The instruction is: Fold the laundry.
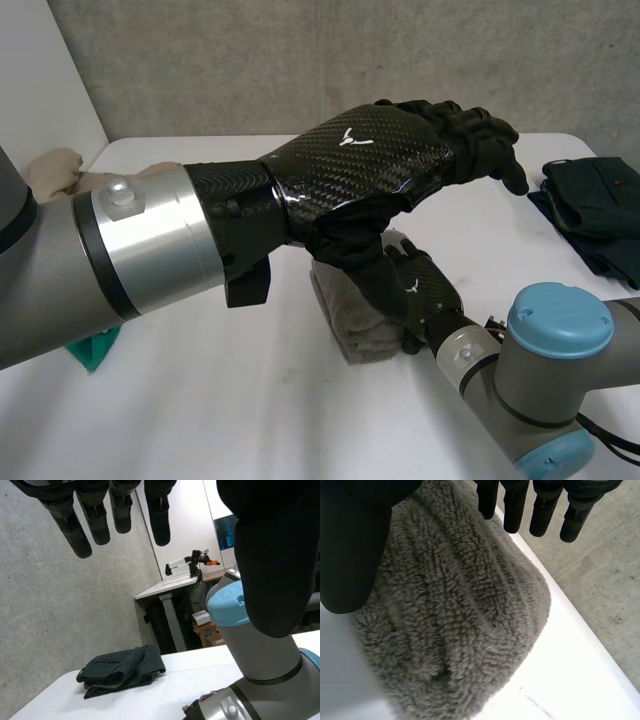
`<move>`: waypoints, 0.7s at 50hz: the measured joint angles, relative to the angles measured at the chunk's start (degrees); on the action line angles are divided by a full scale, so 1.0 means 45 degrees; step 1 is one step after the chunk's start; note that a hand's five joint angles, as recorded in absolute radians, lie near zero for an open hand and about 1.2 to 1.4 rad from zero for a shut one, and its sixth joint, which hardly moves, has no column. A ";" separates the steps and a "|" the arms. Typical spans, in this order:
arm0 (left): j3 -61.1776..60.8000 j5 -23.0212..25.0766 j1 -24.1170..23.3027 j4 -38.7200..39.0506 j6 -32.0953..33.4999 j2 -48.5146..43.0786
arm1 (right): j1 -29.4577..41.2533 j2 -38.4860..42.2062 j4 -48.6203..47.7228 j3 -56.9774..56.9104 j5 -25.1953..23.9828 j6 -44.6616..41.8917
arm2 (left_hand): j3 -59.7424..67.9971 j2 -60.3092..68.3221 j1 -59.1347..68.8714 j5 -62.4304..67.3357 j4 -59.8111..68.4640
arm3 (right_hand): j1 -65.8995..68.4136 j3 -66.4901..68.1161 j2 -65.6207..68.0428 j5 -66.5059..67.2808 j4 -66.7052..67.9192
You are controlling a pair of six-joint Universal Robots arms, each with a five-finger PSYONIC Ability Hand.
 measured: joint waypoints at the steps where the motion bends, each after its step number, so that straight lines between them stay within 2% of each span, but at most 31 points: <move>1: -0.0036 -0.0004 -0.0003 0.0026 -0.0006 -0.0006 | -0.0001 0.0021 -0.0056 -0.0037 0.0022 -0.0004 | 0.0000 0.0000 0.0000 0.0000 0.0000 | 0.0156 0.0077 0.0098 0.0102 0.0074; 9: -0.0243 -0.0070 0.0020 0.0169 -0.0045 -0.0026 | 0.0019 0.0273 -0.0259 -0.0371 0.0049 -0.0012 | 0.0000 0.0000 0.0000 0.0000 0.0001 | 0.2426 0.2013 0.1932 0.1645 0.2009; 12: -0.0290 -0.0124 0.0060 0.0180 -0.0047 -0.0019 | 0.0028 0.0386 -0.0304 -0.0549 0.0035 -0.0004 | 0.0000 0.0000 0.0000 0.0000 0.0000 | 0.4942 0.4608 0.4650 0.3952 0.4484; 14: -0.0310 -0.0163 0.0095 0.0180 -0.0048 -0.0010 | 0.0028 0.0427 -0.0368 -0.0659 0.0027 0.0015 | 0.0000 0.0000 0.0000 0.0000 0.0000 | 0.7032 0.7021 0.7123 0.6387 0.7017; 15: -0.0316 -0.0185 0.0118 0.0180 -0.0048 -0.0005 | 0.0028 0.0438 -0.0419 -0.0717 0.0029 0.0032 | 0.0000 0.0000 0.0000 0.0000 0.0000 | 0.8906 0.9118 0.9287 0.8465 0.9136; 17: -0.0328 -0.0226 0.0169 0.0180 -0.0048 0.0004 | 0.0024 0.0448 -0.0600 -0.0867 0.0037 0.0105 | 0.0000 0.0000 0.0000 0.0000 0.0001 | 1.0185 1.1112 1.1286 1.0400 1.1254; 27: -0.0227 -0.0344 0.0495 0.0173 -0.0064 0.0090 | -0.0484 0.0278 -0.1209 -0.2447 0.0303 0.1122 | 0.0000 0.0000 0.0000 0.0000 0.0001 | 1.0185 1.1429 1.1497 1.0699 1.1944; 35: 0.0059 -0.0521 0.0643 0.0195 -0.0101 0.0344 | -0.2382 0.0099 -0.0720 -0.5648 0.0579 0.2631 | 0.0000 0.0000 0.0000 0.0000 0.0001 | 1.0185 1.1425 1.1497 1.0699 1.1971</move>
